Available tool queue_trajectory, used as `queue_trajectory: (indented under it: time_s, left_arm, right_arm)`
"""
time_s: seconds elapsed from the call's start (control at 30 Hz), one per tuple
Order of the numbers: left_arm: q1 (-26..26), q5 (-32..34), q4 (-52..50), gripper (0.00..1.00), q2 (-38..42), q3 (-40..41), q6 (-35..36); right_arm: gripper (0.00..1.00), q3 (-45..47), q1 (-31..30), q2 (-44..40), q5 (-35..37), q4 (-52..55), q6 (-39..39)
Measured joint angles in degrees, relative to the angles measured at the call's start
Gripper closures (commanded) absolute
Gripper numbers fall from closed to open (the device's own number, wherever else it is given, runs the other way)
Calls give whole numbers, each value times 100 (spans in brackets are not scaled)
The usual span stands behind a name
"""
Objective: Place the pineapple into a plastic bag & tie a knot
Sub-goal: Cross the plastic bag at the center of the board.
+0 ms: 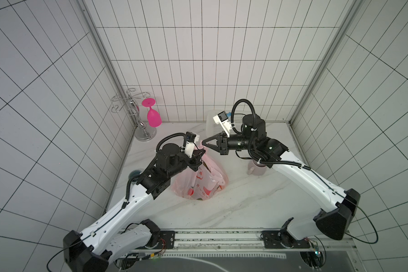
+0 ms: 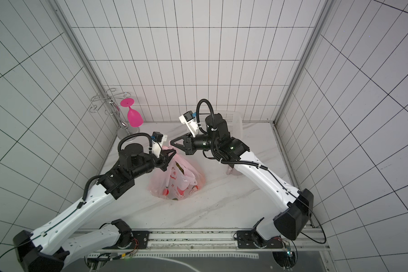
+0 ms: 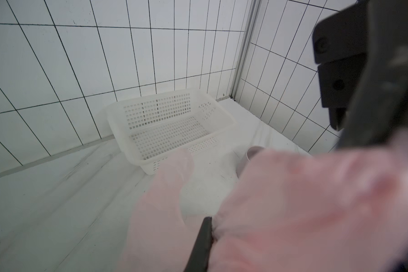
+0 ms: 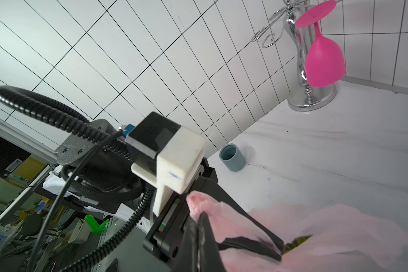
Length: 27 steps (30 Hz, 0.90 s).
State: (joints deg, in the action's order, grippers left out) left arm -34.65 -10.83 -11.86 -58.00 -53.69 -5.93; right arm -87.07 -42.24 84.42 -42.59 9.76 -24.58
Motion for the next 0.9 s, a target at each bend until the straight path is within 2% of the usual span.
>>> queue_trajectory:
  time_s: [0.23,0.47,0.9]
  left_arm:
    - [-92,-105,365,84,245,229,122]
    - [-120,37,372,100,448,361,236]
    - [-111,94,179,100,649,455,260]
  right_arm:
    - [100,-195,-105,225,33,11,-37]
    - [100,-256,-48,273,94,17,-22]
    - [100,-258,251,275,79,131,210]
